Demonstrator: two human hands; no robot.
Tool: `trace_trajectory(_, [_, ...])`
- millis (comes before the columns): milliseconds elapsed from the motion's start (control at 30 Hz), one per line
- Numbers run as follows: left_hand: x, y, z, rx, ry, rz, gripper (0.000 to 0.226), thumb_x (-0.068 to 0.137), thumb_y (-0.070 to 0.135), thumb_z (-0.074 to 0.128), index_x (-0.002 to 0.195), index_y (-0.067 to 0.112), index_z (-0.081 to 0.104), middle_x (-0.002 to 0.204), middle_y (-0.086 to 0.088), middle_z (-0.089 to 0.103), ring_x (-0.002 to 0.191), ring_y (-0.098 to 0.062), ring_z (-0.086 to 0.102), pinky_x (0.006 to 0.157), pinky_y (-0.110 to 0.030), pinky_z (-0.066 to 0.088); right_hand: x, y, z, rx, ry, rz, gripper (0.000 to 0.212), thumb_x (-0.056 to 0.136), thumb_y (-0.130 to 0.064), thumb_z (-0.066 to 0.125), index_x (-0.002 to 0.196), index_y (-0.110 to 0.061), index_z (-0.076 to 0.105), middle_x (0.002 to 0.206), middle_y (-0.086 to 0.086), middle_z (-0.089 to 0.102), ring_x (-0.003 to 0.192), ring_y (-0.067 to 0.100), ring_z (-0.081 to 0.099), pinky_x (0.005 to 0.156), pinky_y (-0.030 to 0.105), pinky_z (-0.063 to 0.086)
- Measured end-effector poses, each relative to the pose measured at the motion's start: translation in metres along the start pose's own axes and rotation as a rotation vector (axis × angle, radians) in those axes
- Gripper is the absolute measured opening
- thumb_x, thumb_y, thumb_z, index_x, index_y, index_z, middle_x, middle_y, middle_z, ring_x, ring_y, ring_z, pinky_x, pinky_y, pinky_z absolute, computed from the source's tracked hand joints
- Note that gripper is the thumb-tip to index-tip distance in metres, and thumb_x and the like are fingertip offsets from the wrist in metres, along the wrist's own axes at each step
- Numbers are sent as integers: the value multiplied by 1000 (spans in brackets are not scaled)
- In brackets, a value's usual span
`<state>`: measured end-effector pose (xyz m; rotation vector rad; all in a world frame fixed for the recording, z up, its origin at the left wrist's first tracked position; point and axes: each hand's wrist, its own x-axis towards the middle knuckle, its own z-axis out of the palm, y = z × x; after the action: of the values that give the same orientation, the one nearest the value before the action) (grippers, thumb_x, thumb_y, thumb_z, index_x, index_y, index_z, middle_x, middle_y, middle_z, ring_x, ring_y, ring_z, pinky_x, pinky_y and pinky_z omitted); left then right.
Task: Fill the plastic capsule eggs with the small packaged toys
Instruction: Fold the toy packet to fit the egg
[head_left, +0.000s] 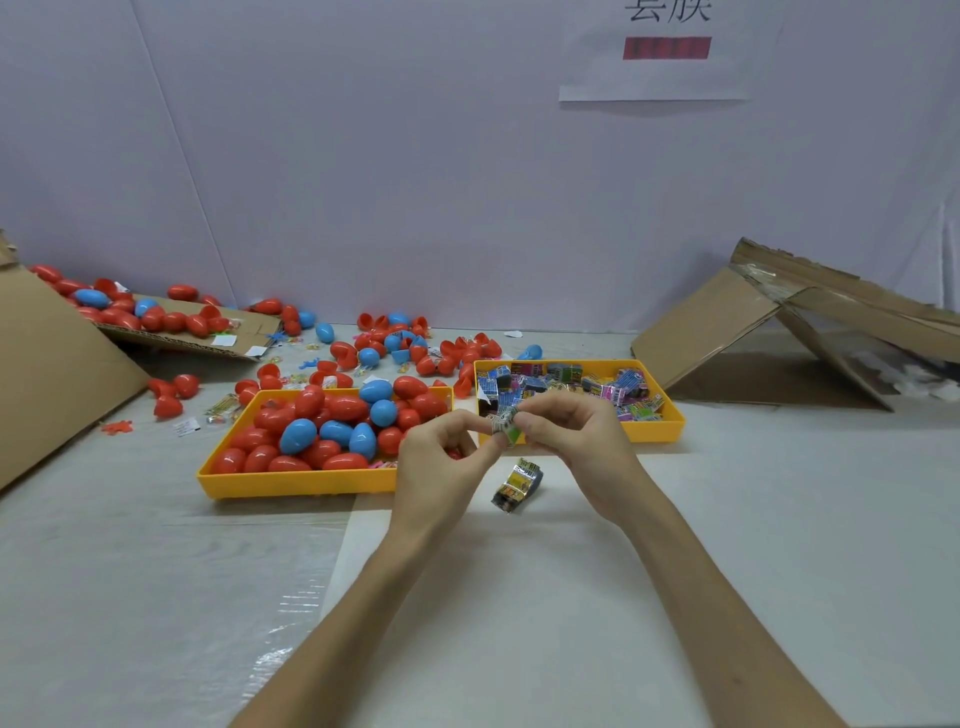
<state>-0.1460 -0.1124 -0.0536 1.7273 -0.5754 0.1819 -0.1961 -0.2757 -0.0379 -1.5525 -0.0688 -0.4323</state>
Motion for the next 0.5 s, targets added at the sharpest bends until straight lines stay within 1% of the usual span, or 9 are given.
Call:
trace_trajectory(67, [0, -1, 1, 26, 29, 4, 10, 87, 27, 79, 79, 25, 73, 56, 8, 56, 55, -3, 47, 51, -16, 39, -1, -2, 3, 1, -8, -16, 19, 86, -3, 74, 85, -21, 80, 87, 4, 76, 86, 19, 72, 73, 26, 58])
trace_trajectory(100, [0, -2, 0, 26, 45, 2, 12, 87, 26, 79, 78, 24, 72, 56, 8, 57, 55, -3, 47, 51, -15, 39, -2, -2, 4, 4, -6, -19, 19, 85, -4, 75, 85, -22, 80, 88, 4, 77, 86, 18, 72, 72, 24, 57])
trace_trajectory(167, [1, -3, -1, 19, 84, -2, 15, 88, 22, 78, 75, 19, 72, 56, 11, 57, 54, -3, 47, 50, -15, 38, -2, -4, 5, 17, 8, -10, 15, 82, -8, 78, 88, -23, 80, 91, 5, 78, 87, 16, 73, 70, 21, 56])
trace_trajectory(233, [3, -4, -2, 19, 120, -12, 16, 88, 19, 78, 74, 16, 70, 54, 12, 54, 54, -3, 46, 50, -14, 36, -2, -4, 5, 20, 9, 0, 18, 82, -8, 79, 89, -24, 80, 91, 4, 78, 87, 15, 74, 69, 20, 56])
trace_trajectory(333, [3, -4, -2, 25, 105, -15, 16, 88, 17, 78, 75, 15, 70, 53, 13, 53, 54, -3, 46, 50, -14, 36, -3, -4, 6, -7, -11, 2, 21, 84, -7, 78, 98, -23, 78, 94, 2, 77, 87, 15, 73, 69, 22, 56])
trace_trajectory(433, [1, -1, -1, 20, 70, 17, 16, 88, 18, 78, 74, 18, 69, 58, 5, 57, 56, -4, 47, 50, -16, 37, -4, -4, 9, -46, -27, 11, 25, 82, -17, 80, 105, -24, 76, 96, -1, 75, 87, 15, 71, 71, 27, 58])
trace_trajectory(500, [0, -1, -1, 10, 64, 29, 18, 87, 22, 78, 73, 20, 68, 60, 0, 59, 56, -5, 47, 51, -20, 38, -4, -4, 10, -52, -46, 20, 21, 80, -19, 79, 100, -25, 77, 92, 0, 75, 84, 16, 70, 71, 27, 57])
